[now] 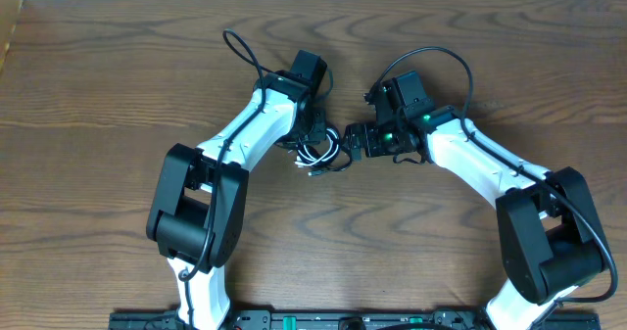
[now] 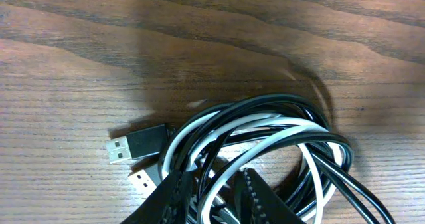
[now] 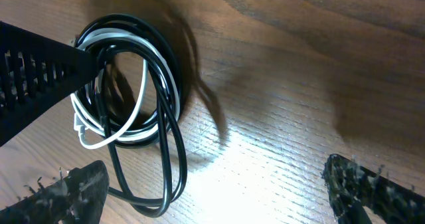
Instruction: Untangle cables
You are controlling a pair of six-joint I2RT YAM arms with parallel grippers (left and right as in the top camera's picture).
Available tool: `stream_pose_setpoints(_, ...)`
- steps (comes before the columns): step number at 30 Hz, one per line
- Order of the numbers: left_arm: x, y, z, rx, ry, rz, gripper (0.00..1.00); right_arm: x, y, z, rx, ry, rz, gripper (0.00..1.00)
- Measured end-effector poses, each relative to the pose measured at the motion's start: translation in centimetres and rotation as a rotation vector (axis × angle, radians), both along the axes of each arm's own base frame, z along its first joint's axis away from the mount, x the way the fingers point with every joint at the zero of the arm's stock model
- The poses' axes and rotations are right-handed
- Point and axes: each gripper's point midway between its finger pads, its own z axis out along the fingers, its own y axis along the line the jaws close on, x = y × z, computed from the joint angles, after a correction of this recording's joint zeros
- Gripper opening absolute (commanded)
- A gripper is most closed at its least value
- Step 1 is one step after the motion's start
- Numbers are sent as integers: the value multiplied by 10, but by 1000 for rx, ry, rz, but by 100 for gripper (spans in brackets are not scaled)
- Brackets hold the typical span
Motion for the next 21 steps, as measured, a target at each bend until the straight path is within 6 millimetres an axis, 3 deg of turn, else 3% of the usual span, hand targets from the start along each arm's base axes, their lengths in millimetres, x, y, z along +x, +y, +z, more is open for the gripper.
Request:
stream_pose_setpoints(8,-1,0,-1,2,0,-10,19,3,1,1,7,-12,0,99)
stream_pose_setpoints(12,-1,0,-1,7,0,-34,8,9,7,7,34,-43,6,99)
stream_pose_setpoints(14,-1,1,-1,9,0,-42,8,10,8,8,40,-50,7,99)
stream_pose_setpoints(17,-2,1,-1,11,0,-52,8,10,6,7,31,-49,3,87)
stream_pose_setpoints(21,-2,1,-1,15,1,-71,8,9,0,2,-7,-42,-9,56)
